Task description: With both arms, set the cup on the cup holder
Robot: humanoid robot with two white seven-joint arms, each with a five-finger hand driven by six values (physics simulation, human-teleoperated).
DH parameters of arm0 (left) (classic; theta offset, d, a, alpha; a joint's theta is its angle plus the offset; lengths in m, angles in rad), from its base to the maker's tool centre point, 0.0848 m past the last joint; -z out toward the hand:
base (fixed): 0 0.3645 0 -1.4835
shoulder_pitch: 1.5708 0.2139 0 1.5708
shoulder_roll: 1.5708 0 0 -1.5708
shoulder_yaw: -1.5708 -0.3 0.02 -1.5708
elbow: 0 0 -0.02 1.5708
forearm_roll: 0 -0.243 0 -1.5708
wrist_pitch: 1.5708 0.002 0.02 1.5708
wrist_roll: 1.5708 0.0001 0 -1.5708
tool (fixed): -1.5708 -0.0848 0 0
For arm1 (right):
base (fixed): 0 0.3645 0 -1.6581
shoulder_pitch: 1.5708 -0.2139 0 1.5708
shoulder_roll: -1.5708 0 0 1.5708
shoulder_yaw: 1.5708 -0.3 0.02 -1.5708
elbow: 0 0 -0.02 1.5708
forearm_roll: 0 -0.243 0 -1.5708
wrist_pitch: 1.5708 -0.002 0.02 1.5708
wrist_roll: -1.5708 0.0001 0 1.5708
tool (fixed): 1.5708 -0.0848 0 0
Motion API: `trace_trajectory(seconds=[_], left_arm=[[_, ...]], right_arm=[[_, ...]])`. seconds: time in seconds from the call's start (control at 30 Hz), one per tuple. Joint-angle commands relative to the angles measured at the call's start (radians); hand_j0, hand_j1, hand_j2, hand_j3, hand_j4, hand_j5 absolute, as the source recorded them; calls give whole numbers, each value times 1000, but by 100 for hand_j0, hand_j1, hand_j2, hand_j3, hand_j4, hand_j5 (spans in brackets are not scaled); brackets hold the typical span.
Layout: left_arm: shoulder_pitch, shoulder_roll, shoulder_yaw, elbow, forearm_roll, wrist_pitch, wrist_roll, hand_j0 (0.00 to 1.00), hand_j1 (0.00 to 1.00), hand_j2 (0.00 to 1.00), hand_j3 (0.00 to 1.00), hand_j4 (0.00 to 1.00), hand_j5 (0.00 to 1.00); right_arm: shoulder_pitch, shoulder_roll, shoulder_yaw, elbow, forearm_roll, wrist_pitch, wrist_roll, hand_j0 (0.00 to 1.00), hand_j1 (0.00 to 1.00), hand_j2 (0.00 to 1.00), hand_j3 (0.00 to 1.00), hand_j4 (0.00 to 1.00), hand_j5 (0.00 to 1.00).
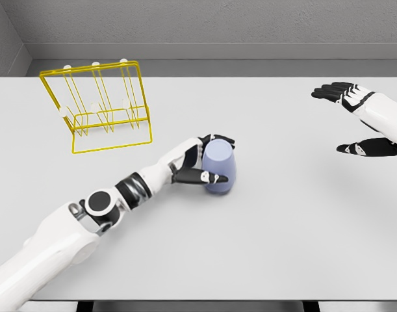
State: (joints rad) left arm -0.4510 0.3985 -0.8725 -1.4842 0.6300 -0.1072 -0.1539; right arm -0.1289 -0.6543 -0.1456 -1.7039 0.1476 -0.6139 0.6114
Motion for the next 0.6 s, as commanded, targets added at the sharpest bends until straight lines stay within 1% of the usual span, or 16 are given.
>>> trace_trajectory(seconds=[0.0,0.3,0.37,0.5,0.57], left_arm=[[0,29,13,-37,3,-3,0,71,71,71,71,71,71],[-2,152,23,-116,5,-5,0,71,71,71,71,71,71],[0,174,41,-131,5,-5,0,71,71,71,71,71,71],[0,223,43,-160,5,-32,2,71,71,71,71,71,71],[0,238,55,-171,5,-32,2,71,71,71,71,71,71]], right_arm=[[0,-1,0,0,-8,3,-1,100,100,100,100,100,100],[2,-1,0,0,-8,3,-1,100,100,100,100,100,100],[3,-1,0,0,-8,3,-1,100,100,100,100,100,100],[5,-1,0,0,-8,3,-1,100,100,100,100,100,100],[3,-1,0,0,-8,3,-1,100,100,100,100,100,100]])
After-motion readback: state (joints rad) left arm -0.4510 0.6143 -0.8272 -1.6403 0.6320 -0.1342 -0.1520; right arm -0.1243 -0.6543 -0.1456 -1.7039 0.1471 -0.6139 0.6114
